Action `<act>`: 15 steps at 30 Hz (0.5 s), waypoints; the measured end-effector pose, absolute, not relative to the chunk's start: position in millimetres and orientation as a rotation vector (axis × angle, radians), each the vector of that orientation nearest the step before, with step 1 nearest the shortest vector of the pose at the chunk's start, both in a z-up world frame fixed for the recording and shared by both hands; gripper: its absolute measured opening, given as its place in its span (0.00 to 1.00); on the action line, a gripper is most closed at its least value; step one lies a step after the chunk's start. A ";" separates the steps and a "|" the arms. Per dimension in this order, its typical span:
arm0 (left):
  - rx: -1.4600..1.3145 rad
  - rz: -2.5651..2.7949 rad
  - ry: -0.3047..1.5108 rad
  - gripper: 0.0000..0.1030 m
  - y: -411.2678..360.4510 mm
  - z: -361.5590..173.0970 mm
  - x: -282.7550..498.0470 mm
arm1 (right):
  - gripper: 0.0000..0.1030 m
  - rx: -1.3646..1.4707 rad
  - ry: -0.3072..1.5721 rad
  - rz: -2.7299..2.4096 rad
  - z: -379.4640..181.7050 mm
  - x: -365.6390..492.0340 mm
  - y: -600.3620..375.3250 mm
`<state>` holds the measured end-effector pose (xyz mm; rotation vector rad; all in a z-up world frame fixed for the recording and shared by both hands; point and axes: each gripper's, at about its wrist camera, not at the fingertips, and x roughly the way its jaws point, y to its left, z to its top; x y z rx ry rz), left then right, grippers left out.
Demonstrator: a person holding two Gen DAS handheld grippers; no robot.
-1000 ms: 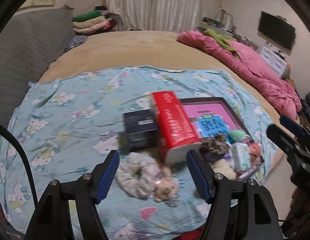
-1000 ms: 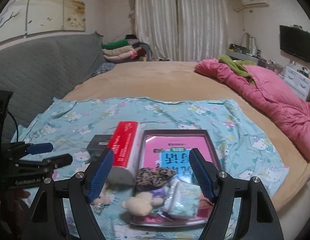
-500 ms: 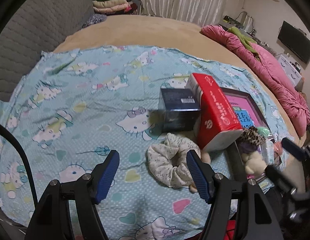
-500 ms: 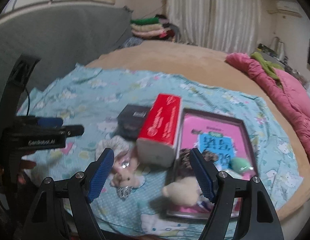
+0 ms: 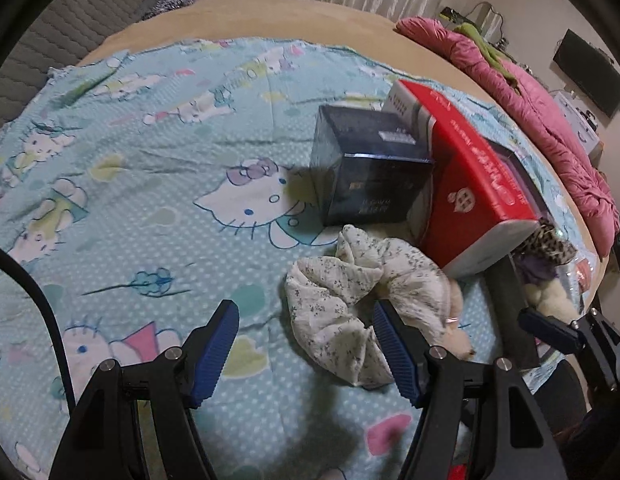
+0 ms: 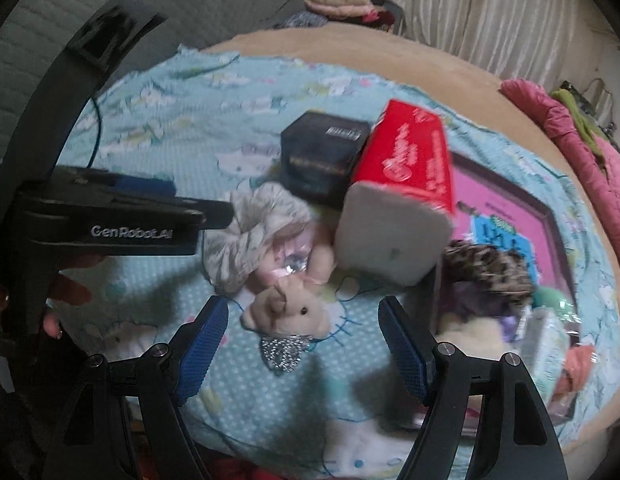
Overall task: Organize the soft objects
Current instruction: 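Grasp the white lace scrunchie with the left tool while the right tool grasps the pink bunny plush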
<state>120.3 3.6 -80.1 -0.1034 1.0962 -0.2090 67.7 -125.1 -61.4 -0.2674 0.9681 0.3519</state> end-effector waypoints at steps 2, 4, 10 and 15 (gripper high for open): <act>-0.102 -0.218 1.107 0.67 2.0 -86.9 125.7 | 0.76 -0.286 0.983 0.351 -70.5 72.2 -120.3; -0.103 -0.226 1.110 0.67 0.4 -91.3 128.7 | 0.76 -0.309 0.994 0.345 -79.1 77.1 -115.4; -0.073 -0.226 1.116 0.62 -3.5 -101.1 135.8 | 0.76 -0.396 1.012 0.310 -99.6 89.3 -105.7; -0.078 -0.227 1.110 0.54 -3.3 -102.7 138.7 | 0.71 -0.404 1.015 0.329 -108.8 94.7 -100.6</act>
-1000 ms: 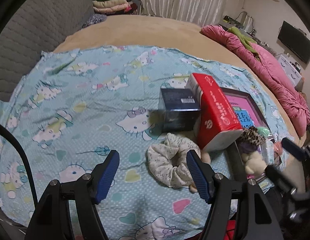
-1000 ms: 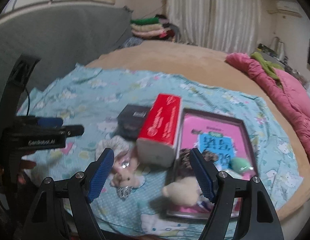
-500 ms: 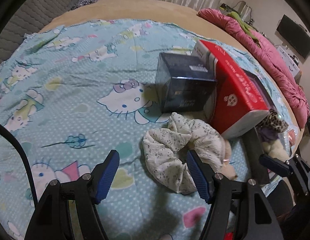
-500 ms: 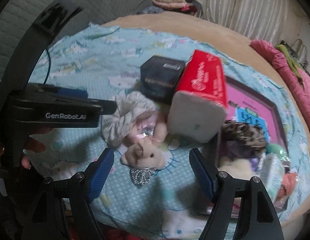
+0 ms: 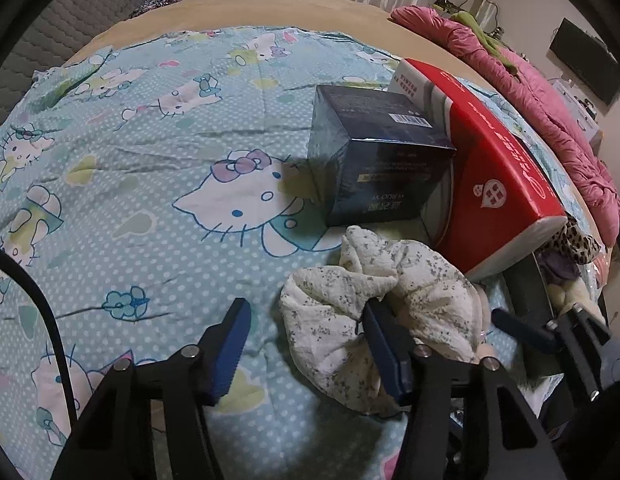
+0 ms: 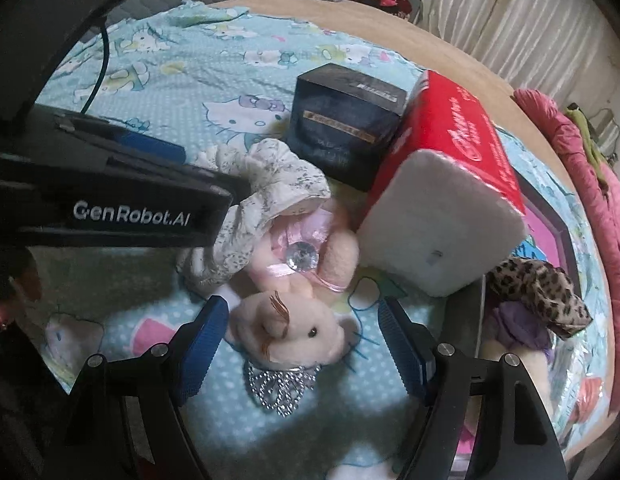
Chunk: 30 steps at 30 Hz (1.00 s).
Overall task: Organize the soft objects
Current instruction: 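Grasp the white lace scrunchie with the left tool while the right tool grasps the pink bunny plush, then carry the scrunchie and bunny plush over the pink book tray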
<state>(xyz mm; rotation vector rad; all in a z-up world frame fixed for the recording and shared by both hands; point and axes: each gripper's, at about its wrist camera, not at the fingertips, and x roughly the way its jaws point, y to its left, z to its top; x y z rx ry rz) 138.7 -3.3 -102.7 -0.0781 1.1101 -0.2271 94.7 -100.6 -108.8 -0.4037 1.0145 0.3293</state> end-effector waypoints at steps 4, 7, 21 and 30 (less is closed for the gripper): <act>-0.079 -0.236 1.109 0.39 -6.2 -102.8 140.9 | 0.52 -0.391 1.029 0.360 -113.9 97.0 -96.2; -0.079 -0.255 1.108 0.23 -10.9 -103.1 141.9 | 0.45 -0.393 1.015 0.370 -111.4 94.5 -95.9; -0.118 -0.268 0.983 0.09 -7.0 -51.4 113.2 | 0.42 -0.300 0.912 0.409 -61.5 72.9 -115.9; -0.163 -0.244 0.889 0.09 2.3 5.3 91.6 | 0.42 -0.249 0.807 0.406 -18.5 53.7 -133.5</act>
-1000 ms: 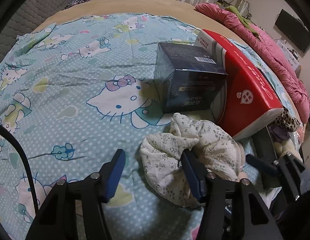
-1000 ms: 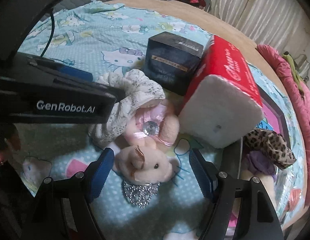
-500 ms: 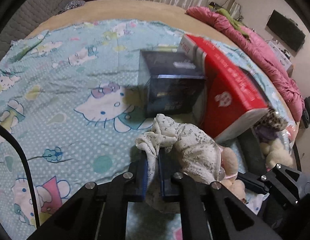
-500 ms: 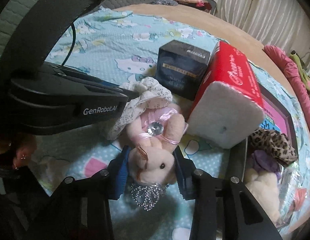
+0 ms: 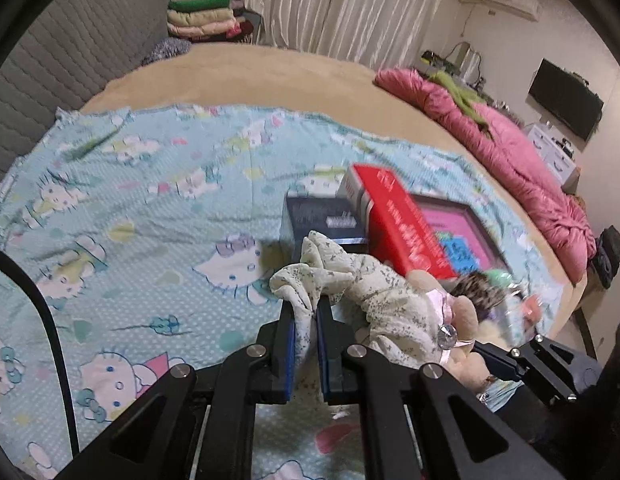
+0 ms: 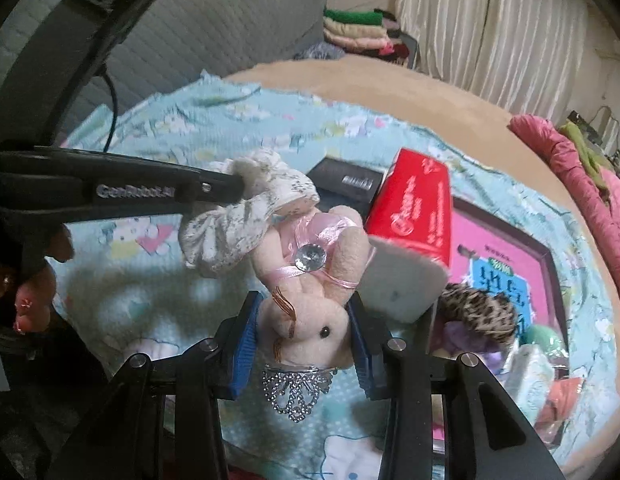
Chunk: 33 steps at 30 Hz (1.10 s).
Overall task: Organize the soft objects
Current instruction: 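Carry the scrunchie and bunny plush over the pink book tray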
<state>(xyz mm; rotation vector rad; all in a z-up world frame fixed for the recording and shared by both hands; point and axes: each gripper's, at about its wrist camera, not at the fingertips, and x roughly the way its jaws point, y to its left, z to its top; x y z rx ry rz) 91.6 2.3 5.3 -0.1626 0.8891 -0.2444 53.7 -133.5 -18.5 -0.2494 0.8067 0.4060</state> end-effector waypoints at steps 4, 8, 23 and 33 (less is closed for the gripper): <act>-0.173 -0.247 0.849 0.09 -0.2 29.7 86.9 | 0.41 -0.218 0.770 0.378 -3.2 49.2 -148.7; -0.155 -0.259 0.813 0.09 -13.3 52.1 83.5 | 0.41 -0.159 0.733 0.333 13.2 46.4 -175.7; 0.004 -0.385 0.785 0.09 -131.6 83.8 91.2 | 0.42 0.009 0.583 0.077 68.1 36.4 -307.2; 0.103 -0.441 0.842 0.09 -197.2 55.7 106.3 | 0.42 0.079 0.570 0.005 62.6 37.9 -353.8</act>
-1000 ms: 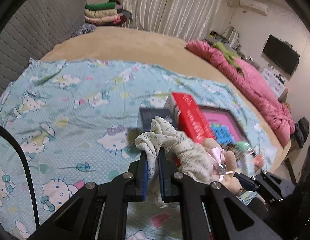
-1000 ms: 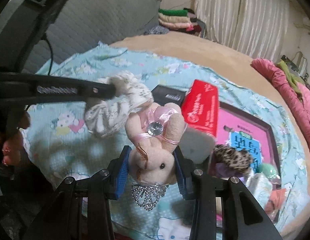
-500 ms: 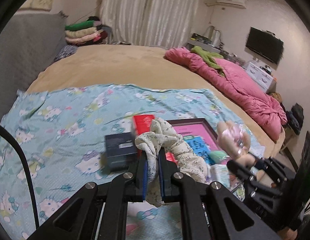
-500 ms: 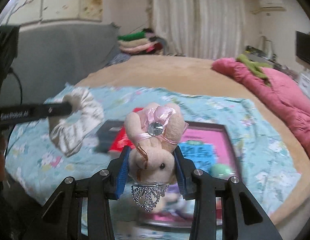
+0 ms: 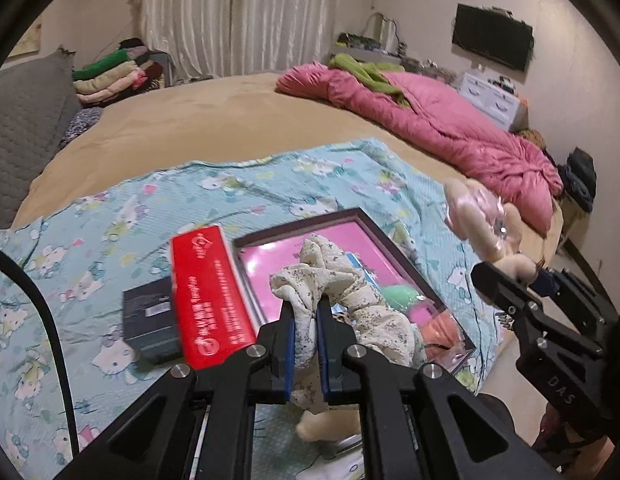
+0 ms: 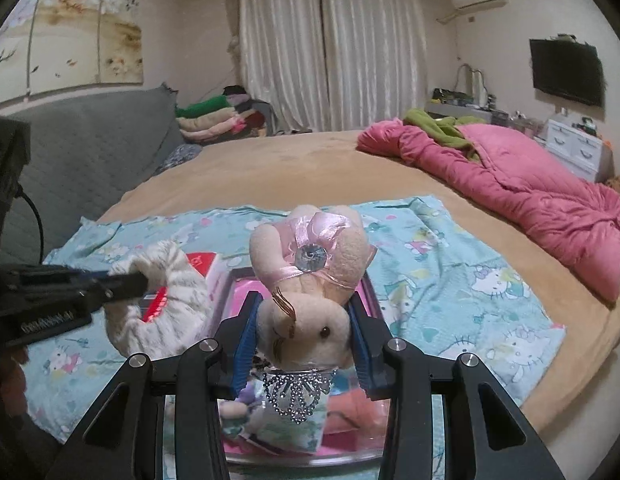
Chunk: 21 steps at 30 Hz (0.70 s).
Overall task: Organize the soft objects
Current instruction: 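Carry the scrunchie and bunny plush over the pink book tray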
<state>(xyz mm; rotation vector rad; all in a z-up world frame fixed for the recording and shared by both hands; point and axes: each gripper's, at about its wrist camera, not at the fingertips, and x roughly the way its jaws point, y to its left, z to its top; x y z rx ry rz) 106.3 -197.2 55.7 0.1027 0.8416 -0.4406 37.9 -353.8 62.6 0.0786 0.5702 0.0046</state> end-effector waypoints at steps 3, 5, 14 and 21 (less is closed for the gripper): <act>0.126 -0.443 0.859 0.09 -208.0 44.3 109.9 | 0.42 0.092 0.576 0.004 56.5 40.8 -358.9; 0.139 -0.445 0.873 0.09 -214.6 36.1 112.2 | 0.42 0.094 0.582 0.004 52.4 41.8 -358.9; 0.176 -0.448 0.950 0.09 -230.3 1.0 122.9 | 0.42 0.102 0.633 0.018 27.7 54.1 -362.4; 0.178 -0.447 0.994 0.09 -235.4 -17.0 131.6 | 0.42 0.097 0.700 0.026 3.6 66.8 -361.9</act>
